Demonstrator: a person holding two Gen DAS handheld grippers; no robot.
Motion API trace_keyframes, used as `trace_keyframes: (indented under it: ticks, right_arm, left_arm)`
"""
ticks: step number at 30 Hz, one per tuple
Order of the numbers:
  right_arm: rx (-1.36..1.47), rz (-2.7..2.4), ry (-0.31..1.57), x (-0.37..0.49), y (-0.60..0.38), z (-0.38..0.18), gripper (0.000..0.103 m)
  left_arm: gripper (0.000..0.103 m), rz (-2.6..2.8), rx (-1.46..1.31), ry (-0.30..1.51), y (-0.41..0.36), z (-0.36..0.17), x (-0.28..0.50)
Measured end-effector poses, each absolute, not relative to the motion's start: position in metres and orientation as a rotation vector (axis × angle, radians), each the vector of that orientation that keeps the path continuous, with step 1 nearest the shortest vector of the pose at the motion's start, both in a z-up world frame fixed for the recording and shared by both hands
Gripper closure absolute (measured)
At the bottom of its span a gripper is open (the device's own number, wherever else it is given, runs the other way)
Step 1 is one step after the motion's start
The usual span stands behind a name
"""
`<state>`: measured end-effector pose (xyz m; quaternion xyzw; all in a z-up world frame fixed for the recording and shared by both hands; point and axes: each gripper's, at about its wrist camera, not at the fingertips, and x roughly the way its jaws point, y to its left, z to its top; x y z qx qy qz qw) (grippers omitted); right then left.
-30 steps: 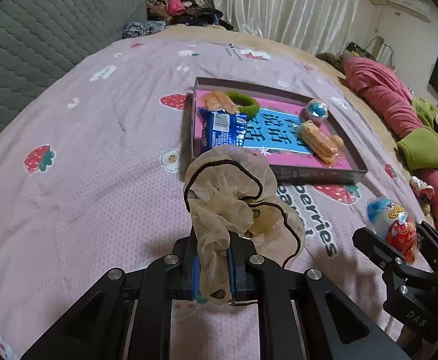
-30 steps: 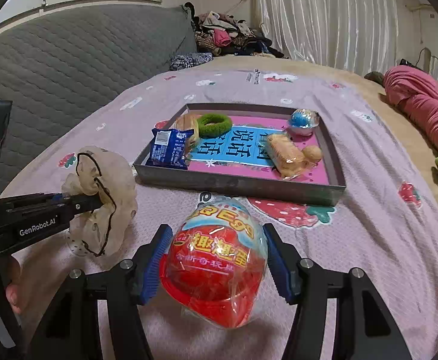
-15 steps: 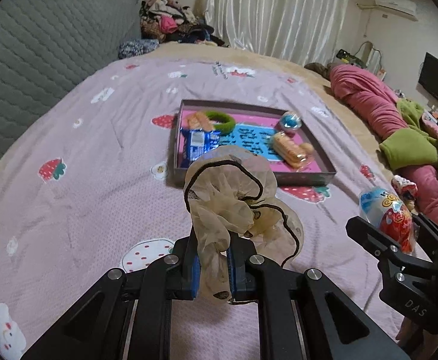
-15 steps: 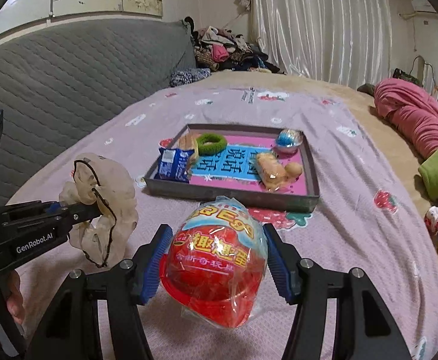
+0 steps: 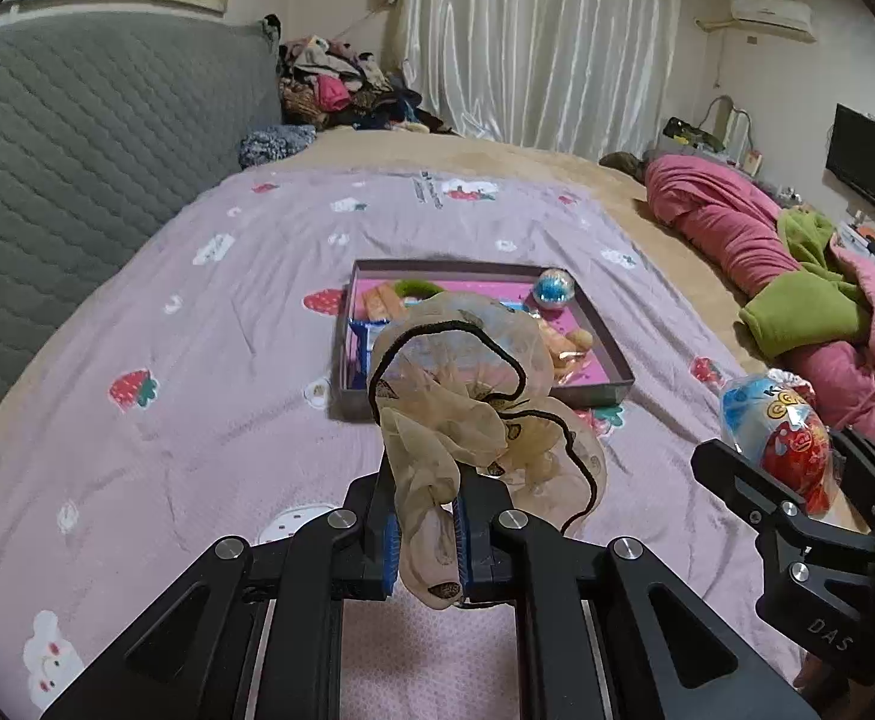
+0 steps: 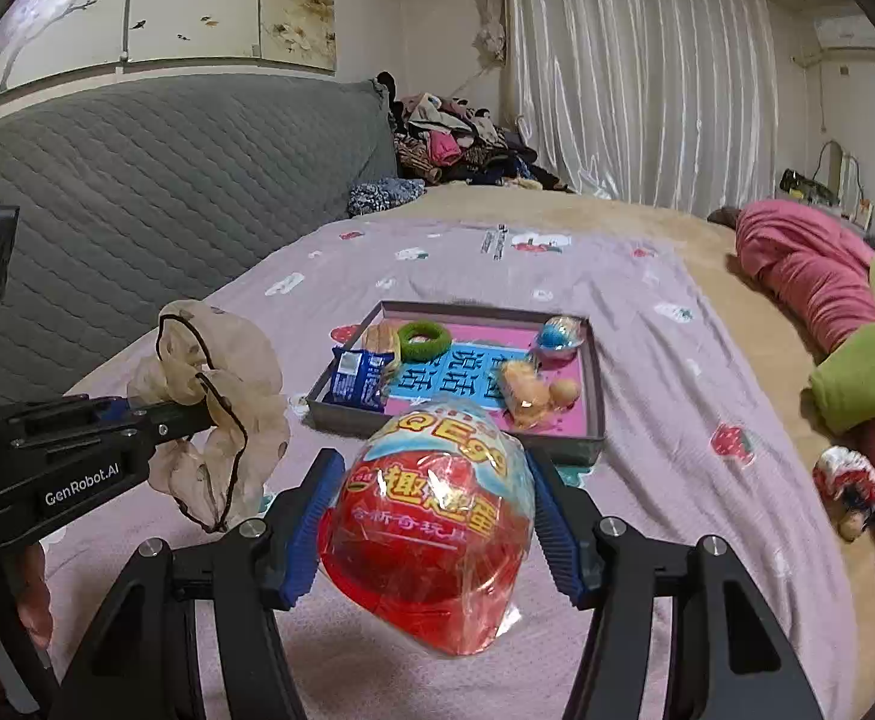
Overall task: Organize objects
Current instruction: 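Lift and carry the scrunchie with left gripper while right gripper carries the red egg to the tray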
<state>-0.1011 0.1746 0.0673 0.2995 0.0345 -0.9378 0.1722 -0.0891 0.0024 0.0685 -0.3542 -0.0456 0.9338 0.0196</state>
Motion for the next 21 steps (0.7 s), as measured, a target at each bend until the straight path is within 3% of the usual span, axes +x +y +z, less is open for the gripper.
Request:
trace_keyframes:
  ticks: [21]
  right_arm:
    - [0.71,-2.718,0.144,-0.129,0.18,0.127,0.042]
  left_arm:
    - [0.089,2.925,-1.004,-0.082,0.014,0.118,-0.131]
